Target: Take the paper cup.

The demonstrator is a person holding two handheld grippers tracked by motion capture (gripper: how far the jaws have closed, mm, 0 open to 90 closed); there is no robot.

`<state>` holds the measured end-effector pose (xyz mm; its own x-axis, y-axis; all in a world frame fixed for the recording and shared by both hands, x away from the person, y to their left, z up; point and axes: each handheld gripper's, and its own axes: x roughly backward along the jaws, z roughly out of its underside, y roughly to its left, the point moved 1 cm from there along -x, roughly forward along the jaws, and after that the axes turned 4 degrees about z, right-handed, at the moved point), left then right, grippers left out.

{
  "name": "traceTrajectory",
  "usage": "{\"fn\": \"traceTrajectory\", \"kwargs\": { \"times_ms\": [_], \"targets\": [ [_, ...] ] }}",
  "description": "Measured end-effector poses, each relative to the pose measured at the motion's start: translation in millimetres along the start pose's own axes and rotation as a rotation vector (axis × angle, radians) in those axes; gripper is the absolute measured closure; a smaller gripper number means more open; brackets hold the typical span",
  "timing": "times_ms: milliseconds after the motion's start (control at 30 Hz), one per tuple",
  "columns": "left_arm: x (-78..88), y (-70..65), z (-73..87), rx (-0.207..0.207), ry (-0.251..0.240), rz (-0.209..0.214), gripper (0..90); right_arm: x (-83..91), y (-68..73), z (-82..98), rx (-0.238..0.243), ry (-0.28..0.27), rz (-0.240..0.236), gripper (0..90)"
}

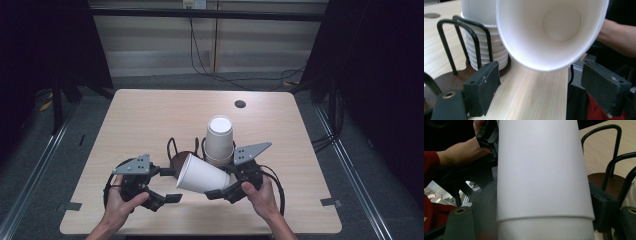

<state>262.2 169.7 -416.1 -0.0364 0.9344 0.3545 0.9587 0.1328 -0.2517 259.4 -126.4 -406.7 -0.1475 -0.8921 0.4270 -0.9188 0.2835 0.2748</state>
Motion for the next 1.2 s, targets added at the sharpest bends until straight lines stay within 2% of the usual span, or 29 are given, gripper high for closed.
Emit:
{"fn": "traceTrajectory", "kwargs": {
  "times_ms": [167,367,433,500,667,867,1000,1200],
  "targets": [
    [2.1,-0.7,-2.3,-0.003,-0.051,0.004,15.7,-5.0,-0.7,1.0,-0.003,0.029,-0.010,23.8],
    [1.7,0.5,-3.8,-0.008,-0.071,0.010,15.2,-11.1,0.0,2.2,0.003,0.052,-0.024,23.8],
    [0.1,0.2,-4.2,-0.007,-0.080,-0.010,12.9,-11.9,0.2,2.4,0.001,0.058,-0.025,23.8],
    [-2.0,0.6,-5.0,-0.004,-0.063,-0.020,5.5,-12.4,0.2,2.7,0.005,0.055,-0.031,23.8],
    [-7.9,-0.2,-6.1,-0.008,-0.057,-0.019,0.7,-15.0,2.1,2.2,0.010,0.064,-0.036,23.9],
    [-13.0,-0.1,-6.2,-0.010,-0.050,-0.001,0.0,-17.4,2.8,2.5,0.020,0.073,-0.045,23.9],
    [-16.0,-1.5,-6.1,-0.009,-0.041,0.031,0.6,-19.1,4.2,2.2,0.026,0.074,-0.058,23.9],
    [-19.3,-4.2,-7.1,-0.012,-0.055,0.033,1.6,-20.3,5.0,1.8,0.028,0.080,-0.072,23.9]
  ]
}}
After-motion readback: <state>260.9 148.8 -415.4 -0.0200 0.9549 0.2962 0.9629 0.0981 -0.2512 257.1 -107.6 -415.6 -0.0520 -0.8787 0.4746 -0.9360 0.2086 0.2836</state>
